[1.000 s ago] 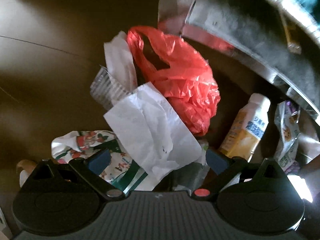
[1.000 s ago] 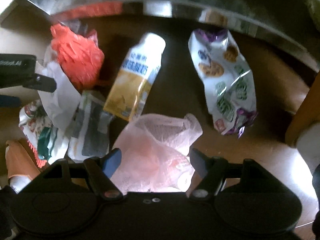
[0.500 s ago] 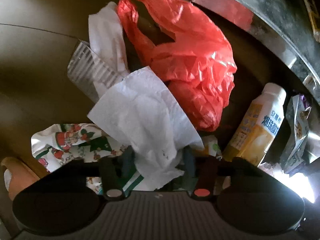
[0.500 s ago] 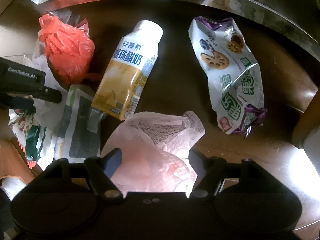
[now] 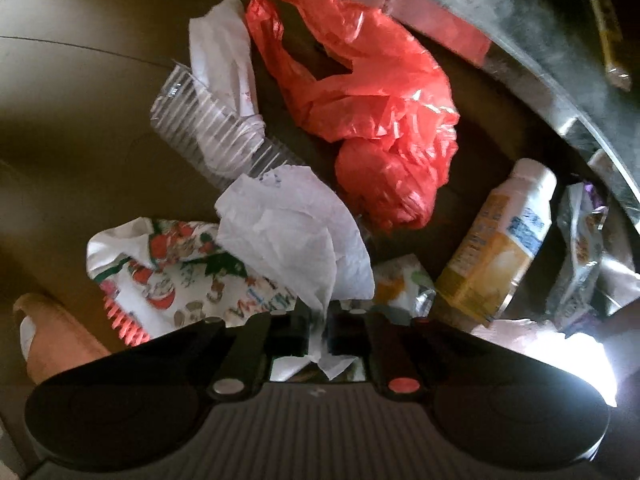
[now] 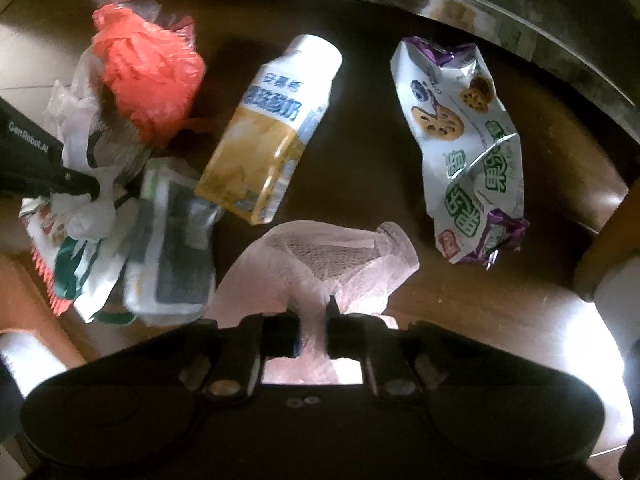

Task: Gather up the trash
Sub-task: 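Close left tool on tissue while right tool closes on pink mesh bag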

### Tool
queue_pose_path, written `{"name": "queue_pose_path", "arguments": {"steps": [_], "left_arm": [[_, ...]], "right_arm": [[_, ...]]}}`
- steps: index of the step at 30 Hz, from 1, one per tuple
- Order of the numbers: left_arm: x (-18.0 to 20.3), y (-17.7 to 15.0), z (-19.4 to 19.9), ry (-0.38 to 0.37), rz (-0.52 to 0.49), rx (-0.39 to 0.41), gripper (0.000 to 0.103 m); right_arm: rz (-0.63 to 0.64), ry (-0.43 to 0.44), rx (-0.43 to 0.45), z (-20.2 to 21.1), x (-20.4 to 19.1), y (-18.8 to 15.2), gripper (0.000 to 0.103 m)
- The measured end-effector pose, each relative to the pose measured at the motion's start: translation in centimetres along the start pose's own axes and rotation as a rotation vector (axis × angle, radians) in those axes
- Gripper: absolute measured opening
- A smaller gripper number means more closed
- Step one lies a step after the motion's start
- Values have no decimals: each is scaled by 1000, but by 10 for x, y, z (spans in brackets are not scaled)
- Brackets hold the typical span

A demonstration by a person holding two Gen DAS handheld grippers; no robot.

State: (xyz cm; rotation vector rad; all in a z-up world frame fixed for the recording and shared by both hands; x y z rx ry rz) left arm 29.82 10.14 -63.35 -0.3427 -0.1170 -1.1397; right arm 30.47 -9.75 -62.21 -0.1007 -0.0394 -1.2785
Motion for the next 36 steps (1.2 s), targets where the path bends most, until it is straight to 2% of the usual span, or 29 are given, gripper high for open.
{"name": "queue_pose_path", "arguments": {"steps": [6, 10, 16, 25, 36], "left_arm": [[12, -18, 43, -18, 18, 29, 7], [25, -34, 81, -38, 7, 76, 7], [43, -61, 149, -109, -44, 157, 7], [85, -115, 275, -202, -262, 402, 7], [126, -162, 397, -314, -368, 636, 7]], "right_arm": [[38, 5, 79, 51, 0, 1, 6], [28, -8, 138, 93, -1, -9, 5], [36, -7, 264, 164, 1, -30, 5], [33, 4, 537, 292, 20, -57, 5], [71, -9, 875, 446, 25, -81, 4]]}}
Point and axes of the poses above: each gripper's, at about its wrist camera, not at the fingertips, and z roughly against the way its jaws point, x to its right, y to its top, the point moved 9 cm from there along -z, roughly the way its jaws point, and after that the axes turned 12 degrees about -y, right-handed, at the moved point
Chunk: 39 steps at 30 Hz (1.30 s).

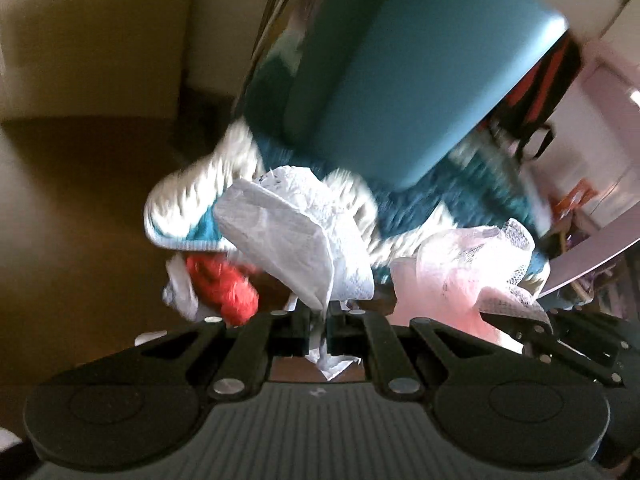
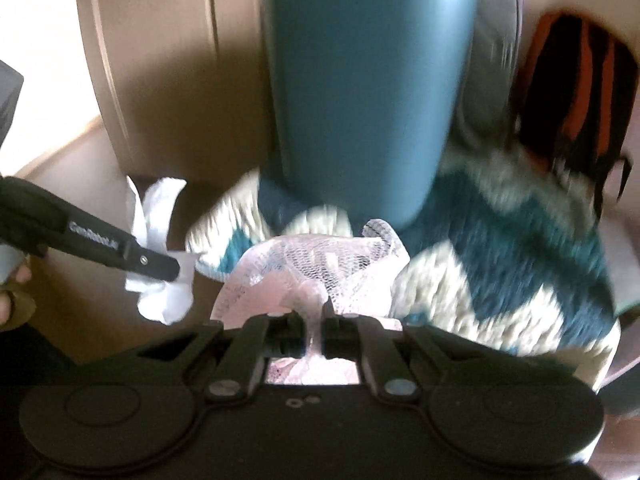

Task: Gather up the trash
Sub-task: 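Close left tool on tissue while right tool closes on pink mesh bag, then carry tissue in left tool while right tool carries mesh bag into wastebasket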

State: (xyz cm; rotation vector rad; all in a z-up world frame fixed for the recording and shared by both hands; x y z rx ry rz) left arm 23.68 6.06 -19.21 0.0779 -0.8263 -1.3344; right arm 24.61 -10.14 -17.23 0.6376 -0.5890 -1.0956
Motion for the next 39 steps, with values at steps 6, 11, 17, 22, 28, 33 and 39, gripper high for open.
{"name": "queue_pose_path", "arguments": {"steps": [6, 11, 17, 22, 28, 33, 39], "left_arm": [[39, 50, 44, -17, -92, 129, 7], [70, 96, 73, -40, -149, 215, 7], [105, 154, 85, -42, -221, 267, 7], [126, 201, 84, -27, -268, 293, 7], [132, 251, 60, 6, -284, 286, 7], [120, 268, 26, 49, -278, 226, 7], [106, 271, -16, 66, -258, 129, 7]], "right_arm": [[14, -11, 158, 47, 11, 66, 4], [34, -49, 285, 78, 26, 128, 4], [43, -109, 401, 97, 47, 200, 4], [46, -158, 444, 92, 59, 250, 4], [46, -208, 443, 63, 71, 285, 5], [45, -205, 370, 20, 79, 296, 5], [50, -186, 270, -27, 79, 290, 5]]}}
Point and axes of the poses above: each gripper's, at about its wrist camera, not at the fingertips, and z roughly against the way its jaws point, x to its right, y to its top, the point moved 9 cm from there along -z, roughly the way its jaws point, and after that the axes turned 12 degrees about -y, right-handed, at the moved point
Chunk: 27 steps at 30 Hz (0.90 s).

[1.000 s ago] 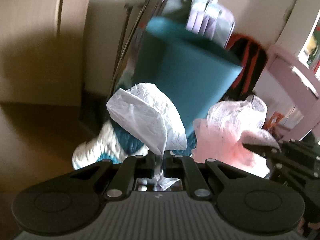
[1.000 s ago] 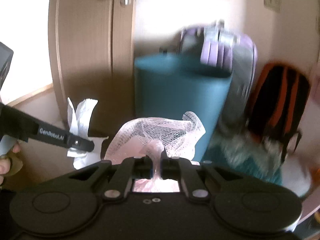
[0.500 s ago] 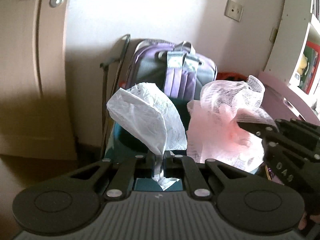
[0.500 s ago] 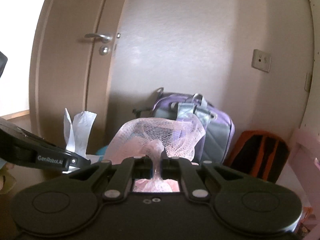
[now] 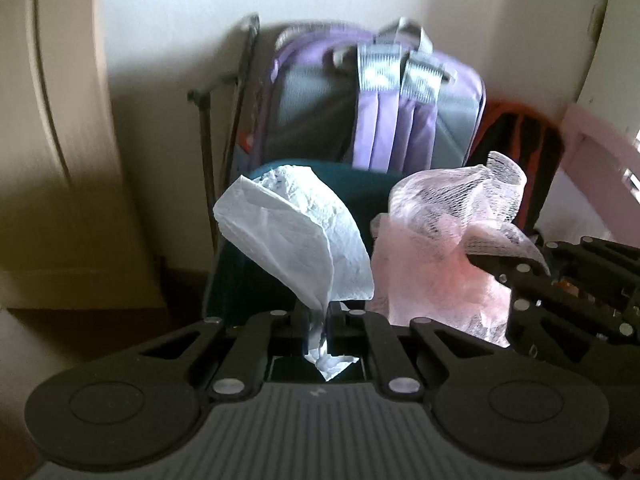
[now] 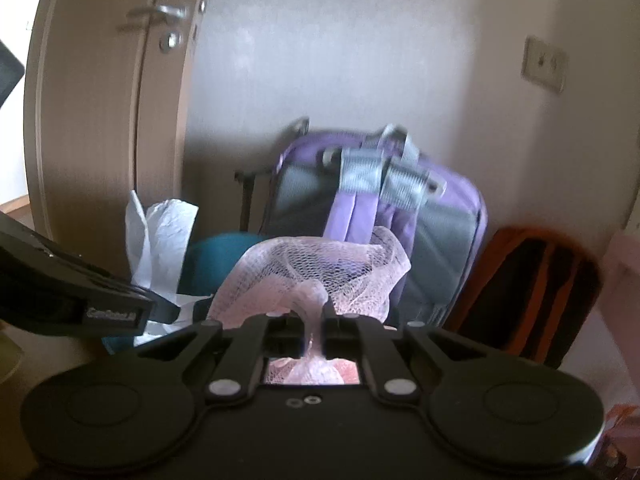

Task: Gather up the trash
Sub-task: 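Carry tissue in left tool while right tool carries mesh bag into wastebasket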

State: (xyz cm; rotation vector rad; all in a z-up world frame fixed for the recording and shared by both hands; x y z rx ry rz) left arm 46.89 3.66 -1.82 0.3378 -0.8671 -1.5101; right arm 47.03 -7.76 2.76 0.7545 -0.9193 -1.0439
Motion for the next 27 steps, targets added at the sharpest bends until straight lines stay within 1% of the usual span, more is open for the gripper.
{"name": "queue_pose_path", "arguments": {"steps": [4, 6, 8, 11, 15, 16, 17, 19, 21, 23, 25, 27], "left_arm": [[-7, -7, -25, 5, 30, -71, 7], [-8, -9, -32, 10, 24, -87, 7], [-8, -12, -39, 13, 14, -104, 7], [-10, -14, -46, 37, 2, -115, 10], [-8, -15, -52, 22, -15, -124, 24], [-5, -16, -51, 16, -25, -124, 28], [-4, -16, -51, 16, -33, -125, 28], [-1, -18, -50, 18, -42, -125, 30], [2, -18, -47, 3, -41, -124, 31], [6, -18, -42, -8, -44, -114, 38], [10, -17, -35, -6, -57, -100, 49], [13, -16, -28, -7, -66, -89, 56]], "right_arm": [[21, 21, -63, -18, -7, -16, 7], [22, 47, -93, -25, -10, -22, 9], [44, 52, -119, -30, -12, -29, 12], [64, 64, -138, -36, -15, -35, 15], [73, 81, -169, -40, -16, -41, 21], [77, 76, -169, -40, -16, -42, 26], [78, 75, -167, -40, -16, -43, 30], [72, 76, -173, -39, -14, -45, 30], [60, 79, -174, -37, -11, -45, 31], [44, 80, -172, -33, -7, -44, 32], [29, 82, -172, -29, -3, -42, 32], [20, 77, -164, -23, 2, -40, 33]]}}
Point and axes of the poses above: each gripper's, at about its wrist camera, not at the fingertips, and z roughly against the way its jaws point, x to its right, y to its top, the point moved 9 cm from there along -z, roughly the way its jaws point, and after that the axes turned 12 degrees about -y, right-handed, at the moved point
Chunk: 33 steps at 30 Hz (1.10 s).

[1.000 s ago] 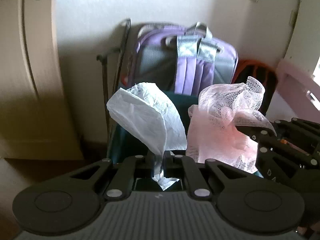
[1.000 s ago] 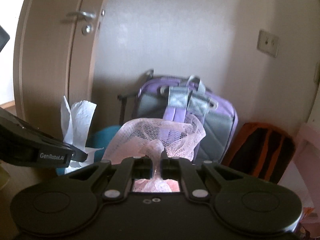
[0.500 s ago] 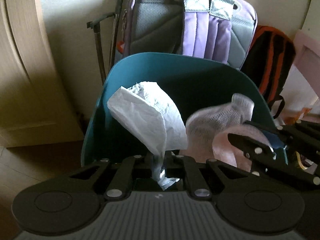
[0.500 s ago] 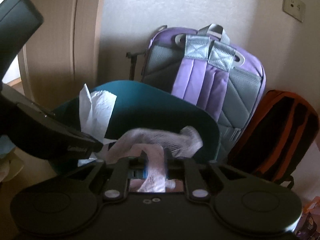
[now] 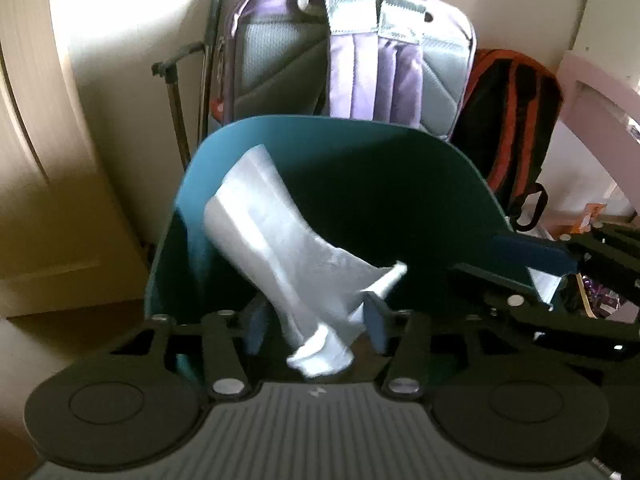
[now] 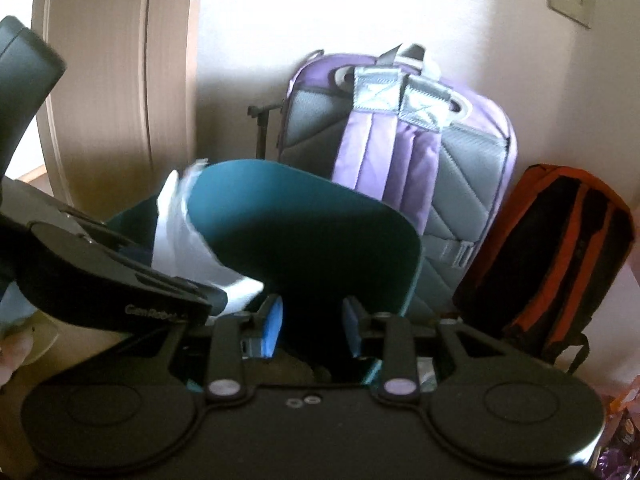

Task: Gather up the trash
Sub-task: 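Carry tissue in left tool while right tool carries mesh bag into wastebasket, then open both tools over the wastebasket to drop the trash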

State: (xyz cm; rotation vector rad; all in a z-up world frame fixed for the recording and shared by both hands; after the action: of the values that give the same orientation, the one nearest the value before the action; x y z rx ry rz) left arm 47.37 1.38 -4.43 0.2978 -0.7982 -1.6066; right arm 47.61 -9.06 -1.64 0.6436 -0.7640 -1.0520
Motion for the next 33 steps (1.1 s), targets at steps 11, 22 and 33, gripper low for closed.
{"name": "queue_pose_path", "arguments": {"steps": [11, 22, 33], "left_arm": [[17, -13, 48, 0, -12, 58, 73], [26, -53, 104, -13, 0, 113, 77], [20, -121, 126, -73, 27, 110, 87]], "right_arm": [[-37, 5, 51, 58, 9, -2, 47], [-79, 57, 102, 122, -2, -16, 57], [-132, 117, 102, 148, -20, -62, 60]]}}
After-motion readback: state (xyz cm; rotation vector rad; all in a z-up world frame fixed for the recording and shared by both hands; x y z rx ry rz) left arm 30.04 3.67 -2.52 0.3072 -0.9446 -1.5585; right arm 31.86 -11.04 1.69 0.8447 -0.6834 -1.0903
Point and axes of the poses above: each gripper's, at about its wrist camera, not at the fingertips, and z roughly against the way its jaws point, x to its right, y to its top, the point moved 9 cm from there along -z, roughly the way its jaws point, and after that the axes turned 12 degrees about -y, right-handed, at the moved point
